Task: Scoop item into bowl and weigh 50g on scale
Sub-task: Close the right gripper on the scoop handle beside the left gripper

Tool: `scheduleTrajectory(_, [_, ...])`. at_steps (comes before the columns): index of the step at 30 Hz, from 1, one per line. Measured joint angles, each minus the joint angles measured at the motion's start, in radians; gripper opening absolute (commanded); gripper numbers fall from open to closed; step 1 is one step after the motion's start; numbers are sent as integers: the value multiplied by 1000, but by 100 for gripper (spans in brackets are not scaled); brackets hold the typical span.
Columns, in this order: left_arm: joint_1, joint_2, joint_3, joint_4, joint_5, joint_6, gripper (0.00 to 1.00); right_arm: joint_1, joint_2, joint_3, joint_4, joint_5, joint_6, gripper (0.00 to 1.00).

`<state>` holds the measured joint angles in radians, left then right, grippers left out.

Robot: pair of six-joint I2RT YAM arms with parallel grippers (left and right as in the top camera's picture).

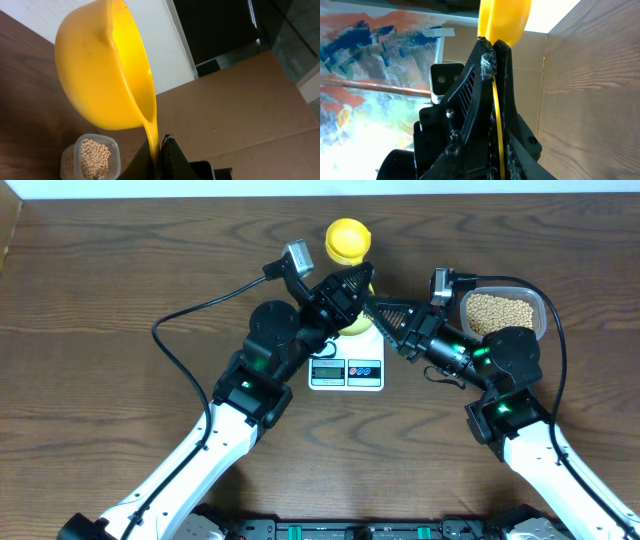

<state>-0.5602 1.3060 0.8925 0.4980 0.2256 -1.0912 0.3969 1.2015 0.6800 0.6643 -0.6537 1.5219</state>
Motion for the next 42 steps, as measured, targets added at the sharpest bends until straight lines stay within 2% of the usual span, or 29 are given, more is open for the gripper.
scheduleTrajectory(9, [1,0,0,6,0,0,8,1,2,0,-6,4,-6,14])
scheduleTrajectory(12, [1,0,0,6,0,0,8,1,2,0,-8,7,-6,10])
scheduleTrajectory(14, [1,0,0,7,0,0,8,2,2,0,-10,8,-6,1])
scheduleTrajectory(15, [1,0,0,7,0,-1,8,2,2,0,-10,10,-9,2])
scheduleTrajectory(18, [1,0,0,8,0,1,14,2,2,0,-12,21,-38,2])
scheduleTrajectory(24, [1,0,0,6,0,11,50,2,2,0,-10,66,-134,2])
scheduleTrajectory(28, [1,0,0,-1,1,20,70,2,2,0,-10,76,-174,2])
scheduleTrajectory(31, [1,0,0,0,0,58,73,2,2,0,-16,78,-202,2])
scheduleTrajectory(36, [24,0,0,-3,0,129,73,2,2,0,-31,61,-252,2])
scheduleTrajectory(42, [117,0,0,-75,0,153,73,2,2,0,-114,46,-402,2])
